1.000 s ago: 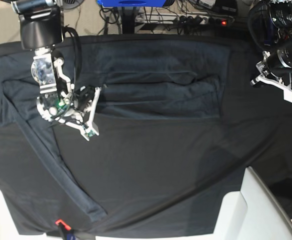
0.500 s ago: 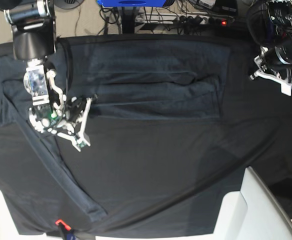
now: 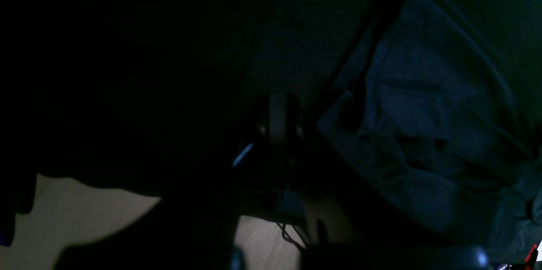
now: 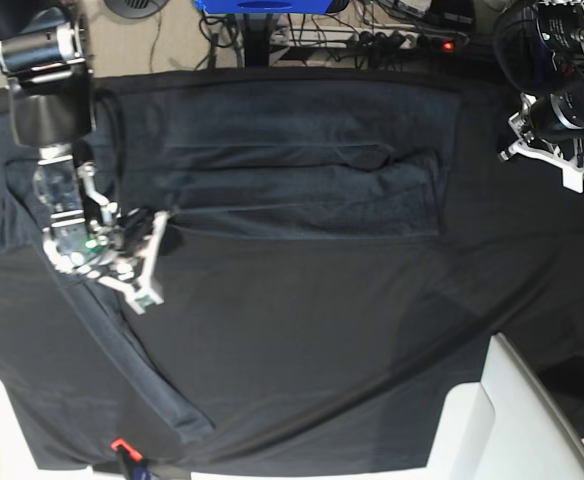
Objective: Fold the T-shirt properly
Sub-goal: 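Sweep the right gripper across the fold to smooth it, then withdraw, then grasp the loose fabric beside the right gripper and fold it inward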
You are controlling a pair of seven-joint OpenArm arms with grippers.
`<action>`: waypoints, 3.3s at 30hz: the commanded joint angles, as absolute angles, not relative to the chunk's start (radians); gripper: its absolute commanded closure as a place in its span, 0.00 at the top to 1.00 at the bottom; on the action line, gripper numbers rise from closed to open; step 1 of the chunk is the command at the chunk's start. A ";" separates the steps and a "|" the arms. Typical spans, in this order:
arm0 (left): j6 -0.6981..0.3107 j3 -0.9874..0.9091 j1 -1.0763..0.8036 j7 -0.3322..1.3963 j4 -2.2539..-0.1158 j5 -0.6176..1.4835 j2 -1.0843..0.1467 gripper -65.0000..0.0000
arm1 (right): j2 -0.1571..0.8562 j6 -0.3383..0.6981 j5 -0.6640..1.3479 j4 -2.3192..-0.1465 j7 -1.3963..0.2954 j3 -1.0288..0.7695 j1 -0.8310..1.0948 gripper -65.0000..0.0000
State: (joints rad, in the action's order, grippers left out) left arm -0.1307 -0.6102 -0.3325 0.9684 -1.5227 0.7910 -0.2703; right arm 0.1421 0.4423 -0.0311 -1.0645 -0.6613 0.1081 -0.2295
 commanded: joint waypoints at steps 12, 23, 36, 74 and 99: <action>-0.137 -0.618 -0.341 0.958 -1.543 0.805 -0.286 0.00 | 0.209 0.441 -0.027 -0.796 -0.605 -0.087 -0.527 0.56; -0.137 -0.618 -0.341 0.958 -1.543 0.803 -0.286 0.00 | 0.286 0.440 -0.021 -0.522 -0.320 -0.091 -0.544 0.76; -0.137 -0.618 -0.337 0.958 -1.543 0.803 -0.286 0.00 | 0.315 0.440 -0.019 -0.460 -0.317 -0.093 -0.530 0.58; -0.137 -0.608 -0.329 0.958 -1.532 0.803 -0.286 0.00 | 0.176 0.444 -0.021 -1.647 -0.759 -0.084 0.107 0.00; -0.137 -0.608 -0.329 0.958 -1.532 0.803 -0.286 0.00 | 0.059 0.564 -0.021 -1.698 -0.937 -0.082 0.160 0.14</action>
State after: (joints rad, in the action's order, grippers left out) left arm -0.1310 -0.6014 -0.3321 0.9684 -1.5196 0.7906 -0.2707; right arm 0.0544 0.5655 -0.0269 -1.6802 -0.9474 -0.0788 0.1726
